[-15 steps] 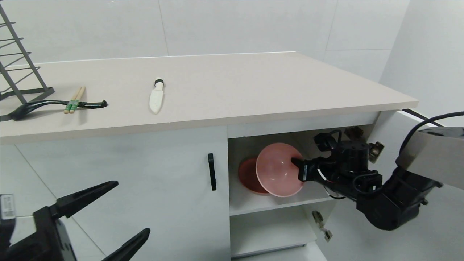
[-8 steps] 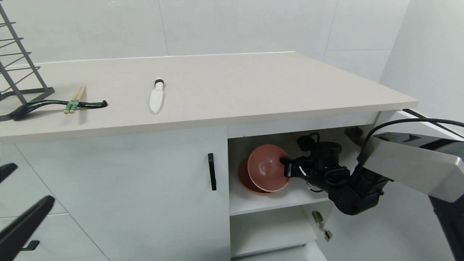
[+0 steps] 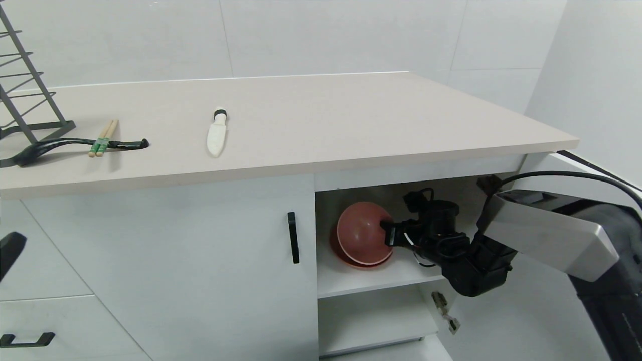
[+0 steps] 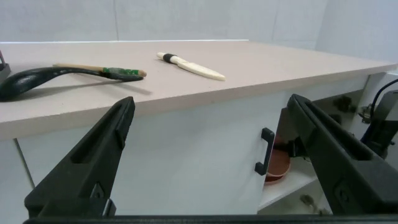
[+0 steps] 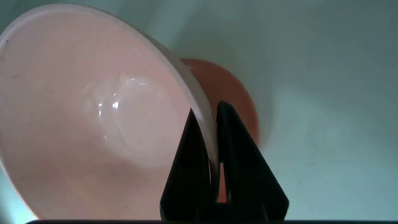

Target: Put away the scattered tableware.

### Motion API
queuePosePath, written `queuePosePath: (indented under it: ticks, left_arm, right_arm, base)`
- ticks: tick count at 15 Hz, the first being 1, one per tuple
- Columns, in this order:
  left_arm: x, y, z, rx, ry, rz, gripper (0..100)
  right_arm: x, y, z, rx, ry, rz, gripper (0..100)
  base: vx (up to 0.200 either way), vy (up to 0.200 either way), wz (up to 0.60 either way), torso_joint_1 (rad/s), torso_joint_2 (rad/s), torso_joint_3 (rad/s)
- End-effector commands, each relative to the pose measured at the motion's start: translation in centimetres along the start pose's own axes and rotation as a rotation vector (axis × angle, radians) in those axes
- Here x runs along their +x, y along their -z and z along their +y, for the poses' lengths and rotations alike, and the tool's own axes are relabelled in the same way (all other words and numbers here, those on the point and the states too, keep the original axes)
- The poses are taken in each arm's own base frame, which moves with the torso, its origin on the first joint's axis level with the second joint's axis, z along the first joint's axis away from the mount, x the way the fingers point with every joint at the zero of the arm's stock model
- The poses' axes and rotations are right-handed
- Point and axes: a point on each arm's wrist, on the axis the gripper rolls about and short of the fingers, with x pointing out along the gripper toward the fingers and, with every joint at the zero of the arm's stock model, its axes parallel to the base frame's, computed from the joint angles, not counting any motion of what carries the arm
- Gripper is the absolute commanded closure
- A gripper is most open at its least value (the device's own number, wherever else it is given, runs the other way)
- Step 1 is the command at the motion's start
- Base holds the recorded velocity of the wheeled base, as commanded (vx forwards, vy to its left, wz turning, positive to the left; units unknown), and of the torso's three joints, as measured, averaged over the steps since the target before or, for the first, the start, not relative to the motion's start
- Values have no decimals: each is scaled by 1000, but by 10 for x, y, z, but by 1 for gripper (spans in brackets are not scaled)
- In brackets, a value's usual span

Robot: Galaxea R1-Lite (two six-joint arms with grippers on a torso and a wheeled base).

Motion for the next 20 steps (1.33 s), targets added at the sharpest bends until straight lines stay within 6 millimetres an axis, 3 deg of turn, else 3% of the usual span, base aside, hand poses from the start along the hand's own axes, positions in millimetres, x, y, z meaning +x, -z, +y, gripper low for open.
queuePosePath:
  ticks: [1, 2, 5, 8, 9, 13, 16, 17, 19, 20]
  left_arm:
    - [1, -1, 1, -7, -23, -4, 0]
    - [0, -2, 1, -13, -29, -9, 0]
    - [-1, -2, 1, -16, -34, -17, 0]
    - [-1, -1, 1, -28, -38, -15, 0]
    - [0, -2, 1, -54, -37, -17, 0]
    - [4, -2, 2, -81, -36, -5, 0]
    - [20, -10, 6, -72, -69, -2, 0]
    - [23, -10, 8, -65, -84, -2, 0]
    - [36, -8, 17, -37, -148, -14, 0]
    - [37, -7, 18, -35, -153, -10, 0]
  right_arm:
    - [2, 2, 0, 0, -1, 6, 100]
    - [3, 5, -1, 1, 2, 15, 0]
    - [4, 12, -4, 0, 9, 30, 0]
    - [-2, 3, -1, -13, 2, 5, 0]
    - [-17, -7, 8, -52, -17, -7, 0]
    - [-59, -15, 32, -158, -60, -6, 0]
    - [-120, -21, 48, -281, -90, -48, 0]
    - [-131, -22, 49, -300, -91, -53, 0]
    - [-194, -30, 64, -335, -122, -101, 0]
    - [-207, -29, 64, -339, -123, -104, 0]
  base:
    - [0, 0, 0, 0, 0, 0]
    - [0, 0, 0, 0, 0, 0]
    - [0, 0, 0, 0, 0, 0]
    - [0, 0, 0, 0, 0, 0]
    - [0, 0, 0, 0, 0, 0]
    - [0, 0, 0, 0, 0, 0]
    - [0, 0, 0, 0, 0, 0]
    - [0, 0, 0, 0, 0, 0]
    - [0, 0, 0, 0, 0, 0]
    - [0, 0, 0, 0, 0, 0]
